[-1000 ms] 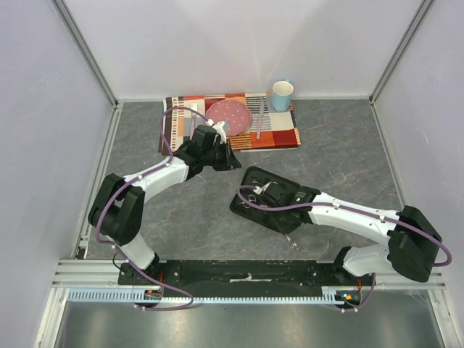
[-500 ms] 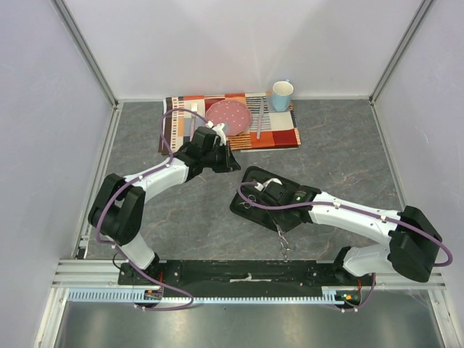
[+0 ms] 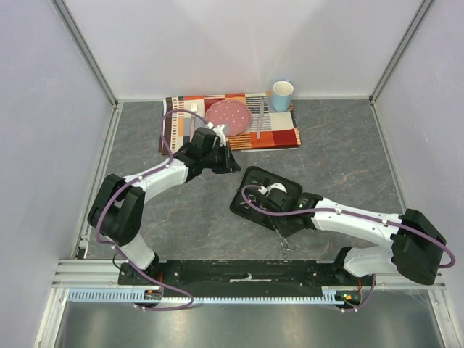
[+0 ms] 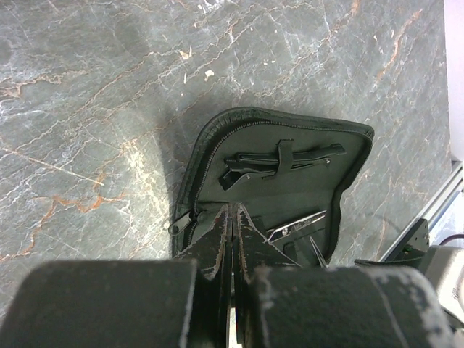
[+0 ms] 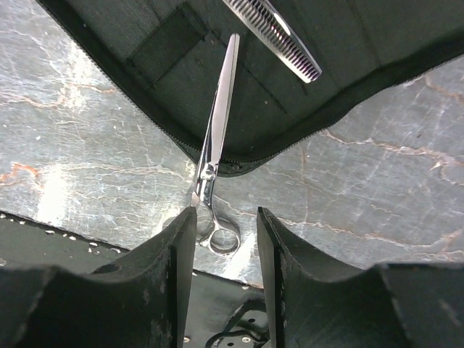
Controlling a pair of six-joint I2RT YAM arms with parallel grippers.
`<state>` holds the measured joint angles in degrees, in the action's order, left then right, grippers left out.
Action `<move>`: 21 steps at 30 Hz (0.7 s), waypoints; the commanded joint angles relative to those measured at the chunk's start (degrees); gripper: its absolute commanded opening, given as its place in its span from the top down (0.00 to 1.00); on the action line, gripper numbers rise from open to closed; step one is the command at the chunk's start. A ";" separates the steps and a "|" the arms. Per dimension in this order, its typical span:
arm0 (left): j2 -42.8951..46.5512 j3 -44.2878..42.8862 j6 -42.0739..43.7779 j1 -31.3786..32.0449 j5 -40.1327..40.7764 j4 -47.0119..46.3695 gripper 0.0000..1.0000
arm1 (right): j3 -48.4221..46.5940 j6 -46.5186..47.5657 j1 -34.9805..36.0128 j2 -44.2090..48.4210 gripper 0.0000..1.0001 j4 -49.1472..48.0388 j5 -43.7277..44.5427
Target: Sort the hair-cutting tools
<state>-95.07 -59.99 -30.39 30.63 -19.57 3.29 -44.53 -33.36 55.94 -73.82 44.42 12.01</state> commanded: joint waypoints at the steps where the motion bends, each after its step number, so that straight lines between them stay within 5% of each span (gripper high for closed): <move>1: 3.83 0.31 1.39 0.22 -1.17 -0.66 0.98 | 3.22 -4.78 0.92 0.52 0.53 -5.22 -1.37; 14: 4.36 1.10 1.83 0.13 -1.78 -0.12 0.97 | 6.21 -6.45 1.45 -1.94 0.54 -10.76 -2.17; 21: 4.54 2.06 1.83 0.22 -2.57 -0.04 0.97 | 6.30 -6.19 1.45 -2.73 0.79 -10.94 -2.17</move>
<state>-92.64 -58.85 -30.35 30.63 -20.08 4.21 -38.68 -38.98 57.17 -76.05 34.94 9.87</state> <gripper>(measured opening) 0.030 0.282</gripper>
